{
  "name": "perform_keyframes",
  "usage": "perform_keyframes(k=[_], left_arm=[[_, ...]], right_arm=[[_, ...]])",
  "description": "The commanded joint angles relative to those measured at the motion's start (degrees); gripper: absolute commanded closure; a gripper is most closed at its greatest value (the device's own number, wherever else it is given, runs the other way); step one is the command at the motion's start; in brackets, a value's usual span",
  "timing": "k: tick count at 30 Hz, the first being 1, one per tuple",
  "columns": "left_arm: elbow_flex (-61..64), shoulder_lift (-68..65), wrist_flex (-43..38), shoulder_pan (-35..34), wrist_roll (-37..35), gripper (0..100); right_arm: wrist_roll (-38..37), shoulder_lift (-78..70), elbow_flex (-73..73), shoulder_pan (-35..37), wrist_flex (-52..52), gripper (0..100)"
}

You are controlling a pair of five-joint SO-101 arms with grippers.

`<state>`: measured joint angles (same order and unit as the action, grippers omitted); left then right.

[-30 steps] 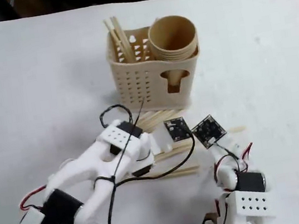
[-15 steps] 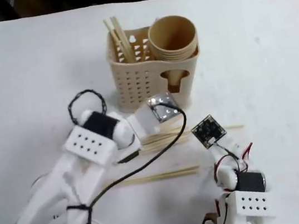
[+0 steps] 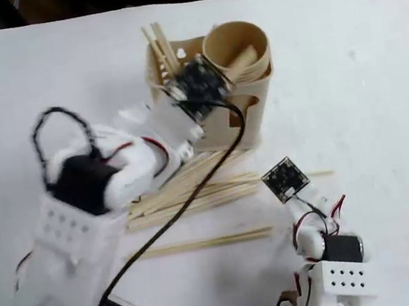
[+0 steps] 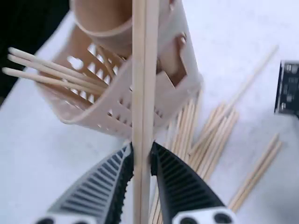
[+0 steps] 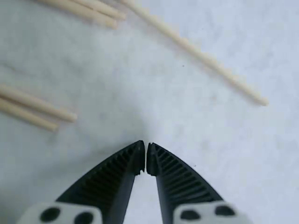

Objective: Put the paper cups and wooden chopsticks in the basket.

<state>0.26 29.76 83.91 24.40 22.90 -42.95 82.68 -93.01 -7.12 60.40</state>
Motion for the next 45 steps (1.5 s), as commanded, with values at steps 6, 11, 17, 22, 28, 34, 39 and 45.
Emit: perform_keyframes(k=[6,11,17,22,28,34,39,45], left_arm=[[-10.81,1.89,-17.93,-0.48,-10.55,98],[-2.73,1.80,-38.33,-2.95,-14.24,98],[2.81,-4.26,-50.99,-8.31,-18.46,98],[-1.49,-13.76,-51.52,-12.70,-30.95,97],[-3.78,-21.05,-49.93,-13.67,-34.11,97],[-3.78,-21.14,-47.91,-13.67,-34.20,97],[-3.78,-21.14,-46.51,-13.67,-34.20,92],[-3.78,-21.14,-46.51,-13.67,-34.20,91]], right_arm=[[-0.79,0.48,0.18,-0.31,0.48,97.5],[-0.79,0.48,0.18,-0.40,0.48,97.5],[-0.79,0.48,0.18,-0.40,0.48,97.5],[-0.79,0.48,0.18,-0.40,0.48,97.5],[-0.79,0.48,0.09,-0.40,0.48,97.5],[-0.79,0.48,0.09,-0.31,0.48,97.5],[-0.79,0.48,0.09,-0.31,0.48,97.5],[-0.79,0.48,0.09,-0.22,0.48,97.5]])
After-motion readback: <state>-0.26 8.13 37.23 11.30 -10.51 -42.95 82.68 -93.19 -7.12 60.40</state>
